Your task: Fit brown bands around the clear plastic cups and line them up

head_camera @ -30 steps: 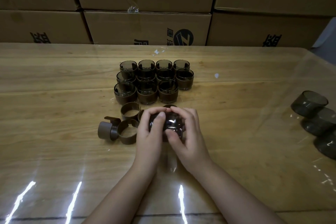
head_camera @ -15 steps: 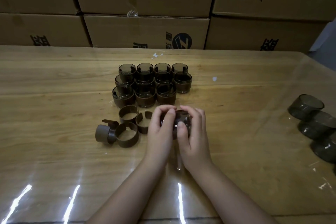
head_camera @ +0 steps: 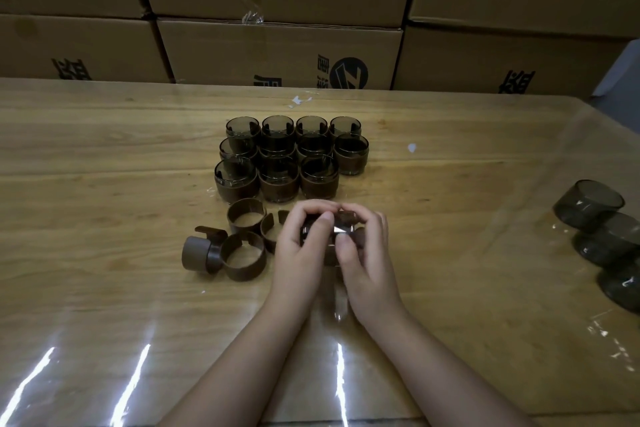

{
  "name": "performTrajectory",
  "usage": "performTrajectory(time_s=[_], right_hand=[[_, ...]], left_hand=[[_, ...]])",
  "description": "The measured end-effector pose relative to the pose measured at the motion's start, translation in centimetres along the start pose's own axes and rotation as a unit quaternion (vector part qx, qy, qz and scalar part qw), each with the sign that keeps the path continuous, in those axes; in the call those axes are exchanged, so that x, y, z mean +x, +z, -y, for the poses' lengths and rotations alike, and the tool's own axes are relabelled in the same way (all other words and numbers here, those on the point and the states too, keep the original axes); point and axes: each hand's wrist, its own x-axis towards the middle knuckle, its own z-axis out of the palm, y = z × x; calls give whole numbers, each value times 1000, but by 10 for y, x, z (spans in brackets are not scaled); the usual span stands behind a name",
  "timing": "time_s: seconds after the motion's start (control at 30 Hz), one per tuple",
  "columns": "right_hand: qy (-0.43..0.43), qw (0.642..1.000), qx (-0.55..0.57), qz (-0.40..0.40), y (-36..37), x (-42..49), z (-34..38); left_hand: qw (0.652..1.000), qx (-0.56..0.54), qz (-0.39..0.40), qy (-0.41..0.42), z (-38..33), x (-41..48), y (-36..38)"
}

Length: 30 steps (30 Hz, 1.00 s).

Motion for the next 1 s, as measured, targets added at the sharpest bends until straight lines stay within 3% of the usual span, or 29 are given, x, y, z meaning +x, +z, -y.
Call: performTrajectory(time_s=[0.1,0.2,0.27,0.37,0.47,0.6,0.7,0.77,0.83,0.9,1.0], right_hand=[[-77,995,-63,10,-3,-1,1],[-125,985,-116,32,-6,-1,5],[-140,977,-156,26,-6,-1,8],[-128,977,-170,-5,-7,-1,10],[-94,987,-132,-3,-7,-2,10],[51,997,24,42,-4,-4,17],[172,973,142,58,-4,-4,19],[265,944,184,69,-7,-1,21],[335,917,200,87,-7,2,23],[374,897,219,89,-7,5,22],[389,873,285,71,-7,6,16]], left_hand=[[990,-105,19,-97,0,0,-4],[943,-255,30,-212,0,2,-8],[943,-251,17,-218,-1,1,-9],[992,-83,2,-95,-2,-4,-3],[1000,-9,-2,-1,-3,-8,-1],[977,134,21,164,0,-5,-10],[939,213,51,264,3,-3,-14],[915,268,57,297,5,-3,-15],[921,264,45,282,5,-5,-11],[942,218,32,253,4,-9,-4],[931,236,39,277,3,-12,0]])
